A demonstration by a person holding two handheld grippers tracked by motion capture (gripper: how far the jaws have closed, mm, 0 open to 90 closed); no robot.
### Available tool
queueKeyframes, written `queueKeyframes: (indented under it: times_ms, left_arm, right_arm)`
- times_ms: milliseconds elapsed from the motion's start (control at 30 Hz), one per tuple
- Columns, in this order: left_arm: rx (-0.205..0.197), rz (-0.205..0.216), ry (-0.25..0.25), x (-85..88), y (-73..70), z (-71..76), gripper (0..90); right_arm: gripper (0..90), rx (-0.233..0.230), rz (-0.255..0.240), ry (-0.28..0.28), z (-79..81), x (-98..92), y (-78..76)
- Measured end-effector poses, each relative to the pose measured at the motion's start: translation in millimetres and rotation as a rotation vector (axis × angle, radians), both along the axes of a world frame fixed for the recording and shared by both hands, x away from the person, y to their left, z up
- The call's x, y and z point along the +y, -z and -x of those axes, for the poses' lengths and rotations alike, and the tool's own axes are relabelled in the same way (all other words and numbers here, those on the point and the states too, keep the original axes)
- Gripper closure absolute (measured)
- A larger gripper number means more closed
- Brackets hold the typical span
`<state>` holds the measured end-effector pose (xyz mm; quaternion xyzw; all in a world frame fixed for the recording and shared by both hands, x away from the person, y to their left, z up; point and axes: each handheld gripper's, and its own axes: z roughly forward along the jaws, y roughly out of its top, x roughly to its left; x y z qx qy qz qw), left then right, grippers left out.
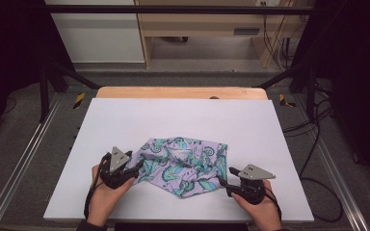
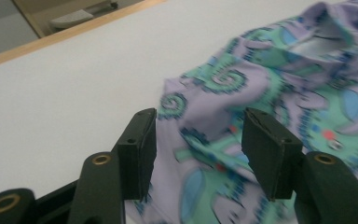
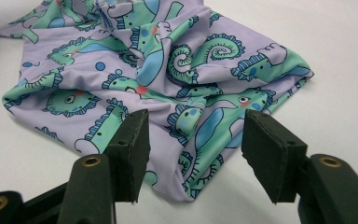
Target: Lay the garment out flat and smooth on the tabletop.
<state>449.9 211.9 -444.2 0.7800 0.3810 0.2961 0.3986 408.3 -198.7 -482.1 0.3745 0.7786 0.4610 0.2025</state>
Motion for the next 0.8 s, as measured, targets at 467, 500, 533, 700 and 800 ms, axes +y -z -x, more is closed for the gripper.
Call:
queueKeyframes:
  times_ms: [467, 500, 533, 700, 800]
  left_arm:
    - [0.095, -0.040, 0.025, -9.0, 31.8, -31.1, 52.4]
    - [0.093, -0.053, 0.026, -9.9, 33.1, -31.1, 55.3]
    - [0.090, -0.066, 0.023, -10.7, 34.0, -31.0, 56.2]
    - [0.082, -0.069, 0.052, -14.7, 34.1, -26.6, 68.2]
    - [0.090, -0.056, 0.078, -17.9, 32.2, -23.2, 71.3]
  right_arm:
    - [41.8, 0.002, 0.005, 0.000, -0.5, 0.3, 1.6]
    - [41.8, 0.001, 0.007, -0.001, -0.4, 0.6, 1.6]
    - [41.7, 0.001, 0.008, -0.002, -0.4, 0.9, 1.6]
    - [41.4, 0.001, 0.005, -0.001, -0.2, 0.3, 1.5]
    - [41.4, -0.001, 0.002, -0.003, 0.0, -0.1, 1.2]
